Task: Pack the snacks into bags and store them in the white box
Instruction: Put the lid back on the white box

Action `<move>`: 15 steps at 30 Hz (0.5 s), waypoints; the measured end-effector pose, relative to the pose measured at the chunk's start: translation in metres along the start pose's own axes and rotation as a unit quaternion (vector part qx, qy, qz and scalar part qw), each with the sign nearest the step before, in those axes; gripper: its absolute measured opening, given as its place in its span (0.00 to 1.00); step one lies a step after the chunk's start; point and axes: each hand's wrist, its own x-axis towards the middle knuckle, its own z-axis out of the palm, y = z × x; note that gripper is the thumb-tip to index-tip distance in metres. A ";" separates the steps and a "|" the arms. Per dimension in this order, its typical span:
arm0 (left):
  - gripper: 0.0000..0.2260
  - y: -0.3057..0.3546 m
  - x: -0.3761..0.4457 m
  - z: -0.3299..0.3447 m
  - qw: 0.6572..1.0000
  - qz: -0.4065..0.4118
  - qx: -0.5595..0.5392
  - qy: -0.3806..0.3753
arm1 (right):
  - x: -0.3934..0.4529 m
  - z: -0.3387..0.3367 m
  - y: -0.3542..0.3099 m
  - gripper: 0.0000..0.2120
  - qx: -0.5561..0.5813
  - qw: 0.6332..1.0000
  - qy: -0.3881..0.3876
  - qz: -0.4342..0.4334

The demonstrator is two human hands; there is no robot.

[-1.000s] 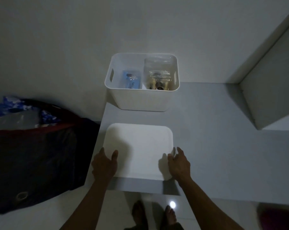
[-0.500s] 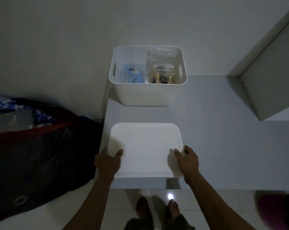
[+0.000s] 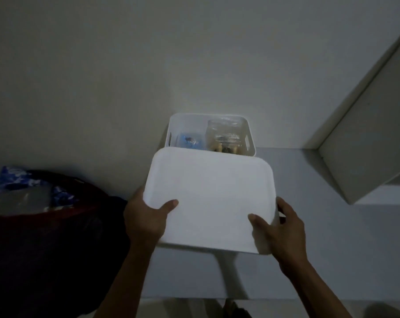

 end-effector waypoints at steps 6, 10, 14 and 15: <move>0.42 0.041 0.042 0.025 0.999 0.050 0.006 -0.013 | 0.058 0.003 -0.057 0.44 -0.060 0.993 0.020 -0.096; 0.47 0.052 0.084 0.055 0.998 0.044 0.039 -0.020 | 0.103 0.011 -0.080 0.40 -0.074 0.992 0.010 -0.102; 0.50 0.058 0.125 0.087 0.997 0.027 0.063 -0.018 | 0.154 0.030 -0.089 0.39 -0.082 0.992 -0.011 -0.093; 0.49 0.058 0.135 0.094 0.997 0.025 0.068 -0.019 | 0.167 0.036 -0.089 0.40 -0.081 0.993 -0.016 -0.085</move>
